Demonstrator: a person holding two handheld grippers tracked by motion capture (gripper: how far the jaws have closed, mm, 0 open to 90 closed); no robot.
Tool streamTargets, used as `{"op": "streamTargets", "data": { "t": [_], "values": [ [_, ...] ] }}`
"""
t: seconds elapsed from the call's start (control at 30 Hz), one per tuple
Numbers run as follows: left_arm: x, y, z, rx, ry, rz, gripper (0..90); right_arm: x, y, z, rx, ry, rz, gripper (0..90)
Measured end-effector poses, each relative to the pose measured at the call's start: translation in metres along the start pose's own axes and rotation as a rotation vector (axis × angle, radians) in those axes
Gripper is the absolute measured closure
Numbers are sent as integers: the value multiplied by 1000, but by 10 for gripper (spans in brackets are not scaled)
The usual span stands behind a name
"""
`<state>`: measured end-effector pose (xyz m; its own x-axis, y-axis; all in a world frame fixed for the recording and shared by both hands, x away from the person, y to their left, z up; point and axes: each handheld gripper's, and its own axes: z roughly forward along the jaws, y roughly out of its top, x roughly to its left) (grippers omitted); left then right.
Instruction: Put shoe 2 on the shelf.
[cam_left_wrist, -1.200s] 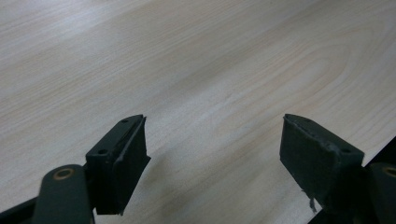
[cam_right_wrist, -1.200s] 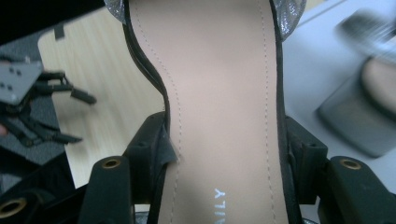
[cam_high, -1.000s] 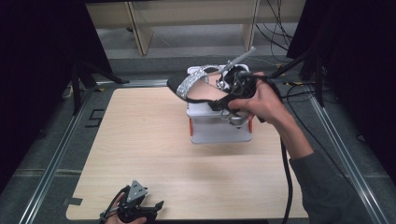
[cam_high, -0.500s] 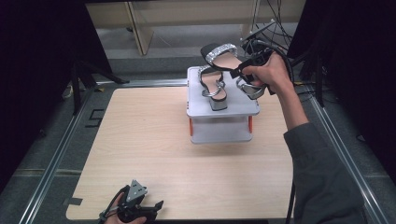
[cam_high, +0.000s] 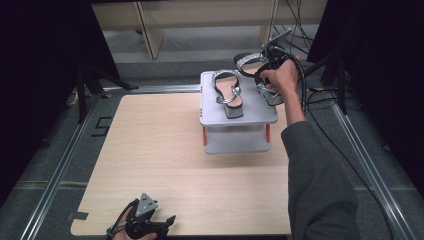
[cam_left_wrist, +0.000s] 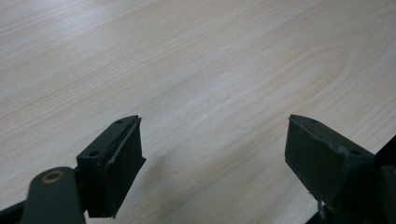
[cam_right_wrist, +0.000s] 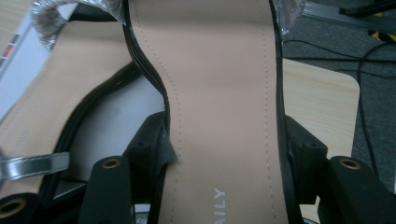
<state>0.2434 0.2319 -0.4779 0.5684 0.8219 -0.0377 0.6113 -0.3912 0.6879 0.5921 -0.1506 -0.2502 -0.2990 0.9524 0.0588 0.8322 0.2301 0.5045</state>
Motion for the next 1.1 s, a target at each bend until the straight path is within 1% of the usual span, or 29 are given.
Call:
{"op": "streamTargets", "data": {
  "t": [0.1,0.13,0.17,0.2,0.23,0.27,0.3,0.37,0.4,0.43,0.47,0.5,0.53,0.57,0.63,0.67,0.7,0.73,0.77,0.8,0.83,0.87,0.9,0.93,0.97,1.0,1.03,1.07,1.1],
  "values": [
    [0,0,0,3,1,2,183,-2,-1,9,22,-16,26,425],
    [0,-1,0,2,2,2,183,-3,-1,12,19,-15,23,425],
    [0,0,0,1,-1,5,183,-2,-2,14,32,-25,58,425],
    [0,0,0,-1,0,1,183,-4,-3,17,36,-30,48,425],
    [0,0,0,-2,0,3,183,-2,-3,19,50,-32,86,425],
    [0,0,0,0,-4,-1,183,-5,-4,22,51,-32,68,425],
    [0,-1,0,3,-4,-4,183,-6,-5,24,46,-41,79,425],
    [1,0,-2,25,-15,33,183,-5,-5,30,56,-59,90,424],
    [0,0,0,6,-1,3,183,-4,-5,32,62,-59,93,424],
    [-1,0,1,-2,1,-6,183,-4,-5,34,70,-56,94,424],
    [-1,0,-1,12,-13,-3,183,-3,-6,35,69,-51,101,424],
    [1,0,-2,34,-18,24,183,-1,-6,38,60,-50,106,421],
    [1,0,-3,34,-18,23,183,2,-6,39,61,-63,119,419],
    [1,0,-3,32,-17,22,183,4,-6,40,57,-57,107,404],
    [0,0,-2,21,-14,20,183,7,-6,39,67,-22,157,357],
    [1,1,-2,22,-16,31,183,8,-6,38,66,-9,168,319],
    [-2,0,0,-11,-14,-11,183,9,-6,37,79,11,182,292],
    [-2,0,0,0,-2,3,183,10,-7,37,101,41,189,271],
    [-1,0,0,4,-3,8,183,9,-7,37,106,70,196,255],
    [-1,0,0,3,-2,8,183,10,-7,35,105,80,217,260],
    [-1,0,0,2,-2,7,183,10,-7,35,100,71,222,264],
    [-2,0,0,3,-3,4,183,10,-8,35,100,65,210,264],
    [-1,-1,0,4,-4,7,183,11,-8,35,101,58,221,271],
    [-2,-1,0,6,-3,2,183,9,-8,35,101,60,205,274],
    [-2,0,0,-6,-9,-11,183,9,-7,35,99,63,228,273],
    [-1,0,-1,14,-7,14,183,8,-7,35,102,65,226,274],
    [-1,0,0,5,-2,2,183,8,-7,35,104,63,227,274],
    [-1,-1,0,5,-4,4,183,11,-6,35,109,63,267,273],
    [-1,-1,0,7,-7,10,183,9,-5,35,111,66,254,274]
  ]
}}
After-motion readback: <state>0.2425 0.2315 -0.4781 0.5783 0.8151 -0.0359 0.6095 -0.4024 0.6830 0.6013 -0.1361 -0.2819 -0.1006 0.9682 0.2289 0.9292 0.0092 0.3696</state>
